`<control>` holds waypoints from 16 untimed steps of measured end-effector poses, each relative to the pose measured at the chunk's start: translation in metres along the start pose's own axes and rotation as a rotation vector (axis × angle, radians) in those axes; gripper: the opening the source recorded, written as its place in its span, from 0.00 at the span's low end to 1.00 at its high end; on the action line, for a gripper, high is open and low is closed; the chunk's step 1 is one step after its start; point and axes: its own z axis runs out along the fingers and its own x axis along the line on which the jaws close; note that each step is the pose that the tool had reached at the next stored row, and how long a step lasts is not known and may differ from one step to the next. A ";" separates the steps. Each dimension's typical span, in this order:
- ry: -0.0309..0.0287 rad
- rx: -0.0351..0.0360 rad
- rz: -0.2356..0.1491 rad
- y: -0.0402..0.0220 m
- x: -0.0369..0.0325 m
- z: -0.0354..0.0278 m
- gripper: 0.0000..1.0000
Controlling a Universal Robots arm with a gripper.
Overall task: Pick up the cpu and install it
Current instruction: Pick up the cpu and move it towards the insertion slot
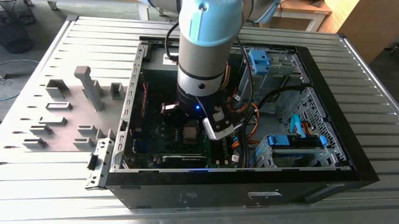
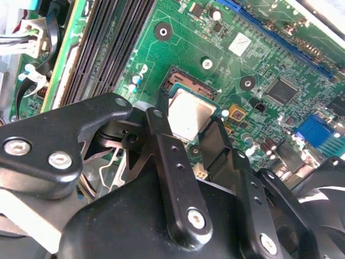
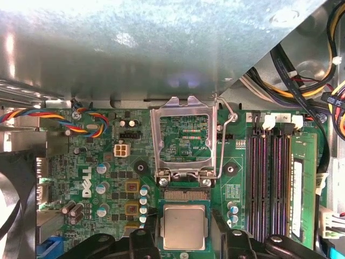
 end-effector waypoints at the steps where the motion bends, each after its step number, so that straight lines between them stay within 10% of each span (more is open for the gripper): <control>1: -0.0002 0.0001 0.000 0.0000 0.0000 0.0004 0.47; 16: -0.0095 0.0000 0.000 -0.0001 0.0013 0.0082 0.47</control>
